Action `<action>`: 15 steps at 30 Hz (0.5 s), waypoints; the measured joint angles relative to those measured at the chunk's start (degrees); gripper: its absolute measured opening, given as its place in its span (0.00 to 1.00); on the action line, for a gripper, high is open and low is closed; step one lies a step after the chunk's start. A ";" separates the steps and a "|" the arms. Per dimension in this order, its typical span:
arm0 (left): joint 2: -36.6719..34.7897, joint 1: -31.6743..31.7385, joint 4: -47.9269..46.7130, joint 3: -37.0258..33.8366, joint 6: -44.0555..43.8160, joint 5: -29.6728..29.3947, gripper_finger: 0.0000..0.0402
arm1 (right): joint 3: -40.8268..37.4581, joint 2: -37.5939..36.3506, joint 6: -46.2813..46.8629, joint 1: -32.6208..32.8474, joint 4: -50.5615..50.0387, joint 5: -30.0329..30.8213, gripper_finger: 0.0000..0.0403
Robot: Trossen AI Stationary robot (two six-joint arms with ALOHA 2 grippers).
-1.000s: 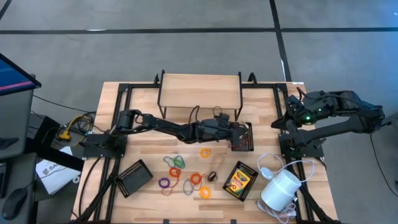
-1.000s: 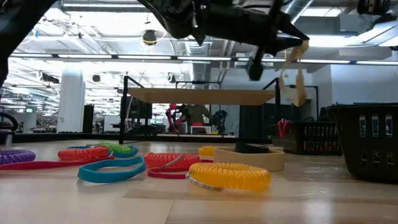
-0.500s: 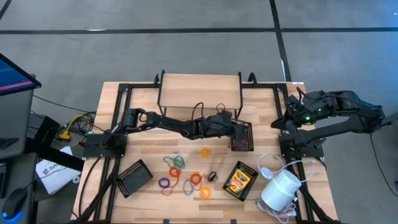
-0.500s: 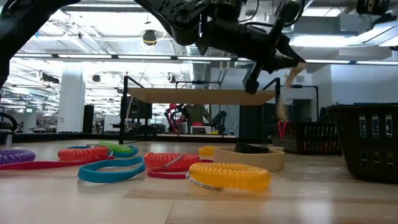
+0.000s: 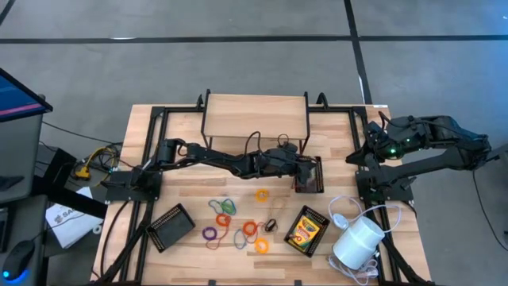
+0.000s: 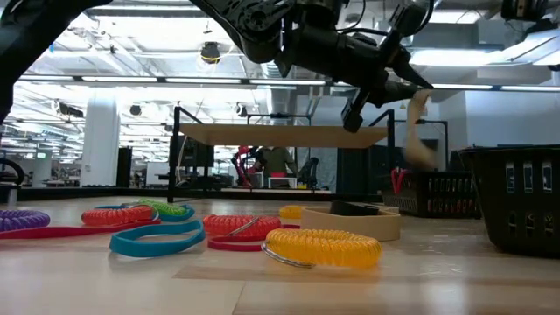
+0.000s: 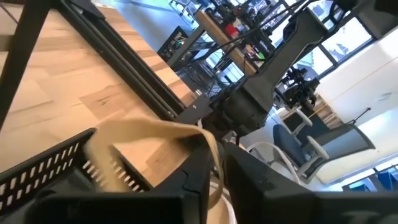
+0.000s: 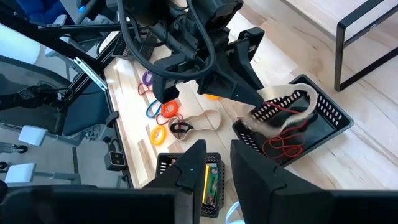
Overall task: Pick & Place Office Desk Supplies
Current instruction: Put the left white rubber band into the top right black bin
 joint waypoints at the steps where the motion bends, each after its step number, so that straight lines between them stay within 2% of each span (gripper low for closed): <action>1: 0.00 0.00 -0.30 0.00 0.02 0.00 0.12 | 0.00 0.00 0.01 0.00 0.01 0.00 0.18; 15: -0.02 -0.49 -0.86 0.00 -0.15 0.00 0.32 | 0.00 0.00 0.17 0.00 0.00 0.20 0.18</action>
